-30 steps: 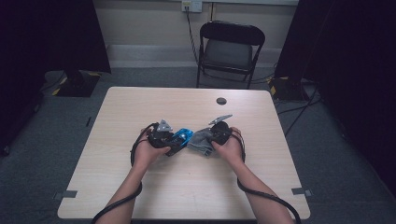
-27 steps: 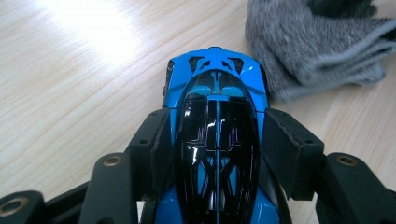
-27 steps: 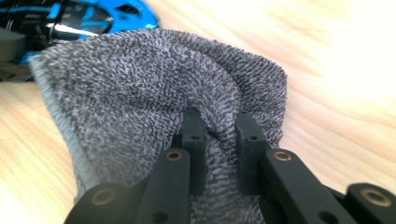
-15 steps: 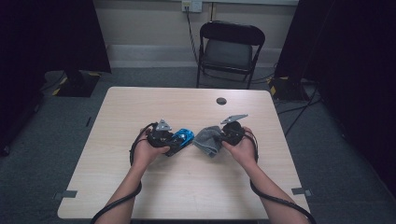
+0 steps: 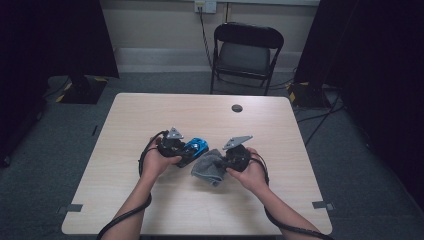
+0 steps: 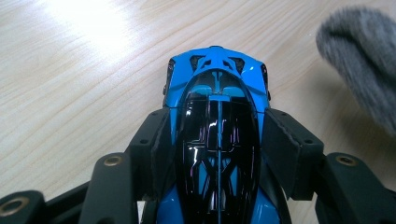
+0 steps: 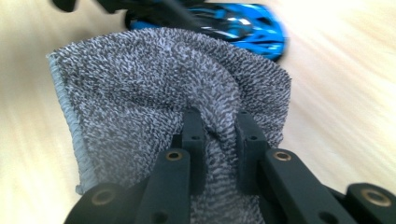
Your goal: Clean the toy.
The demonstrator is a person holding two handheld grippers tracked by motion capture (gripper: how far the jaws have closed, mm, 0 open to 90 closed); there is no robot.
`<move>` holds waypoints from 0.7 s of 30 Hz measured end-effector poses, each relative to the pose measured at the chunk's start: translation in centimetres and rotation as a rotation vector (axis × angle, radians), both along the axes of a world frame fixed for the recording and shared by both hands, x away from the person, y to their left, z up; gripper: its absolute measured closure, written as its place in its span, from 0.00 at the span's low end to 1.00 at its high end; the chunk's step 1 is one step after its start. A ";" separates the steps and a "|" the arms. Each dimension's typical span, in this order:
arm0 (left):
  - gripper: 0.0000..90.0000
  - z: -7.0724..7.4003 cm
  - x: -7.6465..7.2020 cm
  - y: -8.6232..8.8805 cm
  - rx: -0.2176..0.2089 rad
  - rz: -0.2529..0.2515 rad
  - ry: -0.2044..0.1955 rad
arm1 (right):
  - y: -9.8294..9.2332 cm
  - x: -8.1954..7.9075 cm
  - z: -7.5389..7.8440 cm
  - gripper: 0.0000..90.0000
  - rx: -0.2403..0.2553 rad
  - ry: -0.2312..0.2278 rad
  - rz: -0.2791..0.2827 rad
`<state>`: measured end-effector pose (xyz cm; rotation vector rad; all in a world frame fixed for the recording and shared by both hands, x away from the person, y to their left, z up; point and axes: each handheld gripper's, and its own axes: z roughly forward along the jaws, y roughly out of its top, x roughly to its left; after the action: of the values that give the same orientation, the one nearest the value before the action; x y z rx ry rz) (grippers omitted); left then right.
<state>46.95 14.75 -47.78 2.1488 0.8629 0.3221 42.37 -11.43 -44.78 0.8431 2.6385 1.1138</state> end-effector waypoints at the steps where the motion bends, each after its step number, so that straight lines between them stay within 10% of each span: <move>1: 0.48 0.0 0.0 0.0 0.007 -0.002 -0.003 | 0.3 -0.2 -0.1 0.86 0.000 0.002 0.013; 21: 0.48 0.1 -0.1 -0.1 0.004 0.009 0.010 | 5.9 -2.5 -0.8 0.86 -0.005 0.030 0.207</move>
<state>46.88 14.67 -47.67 2.1525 0.8786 0.3182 39.91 -5.51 -45.62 0.6007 2.8038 1.1476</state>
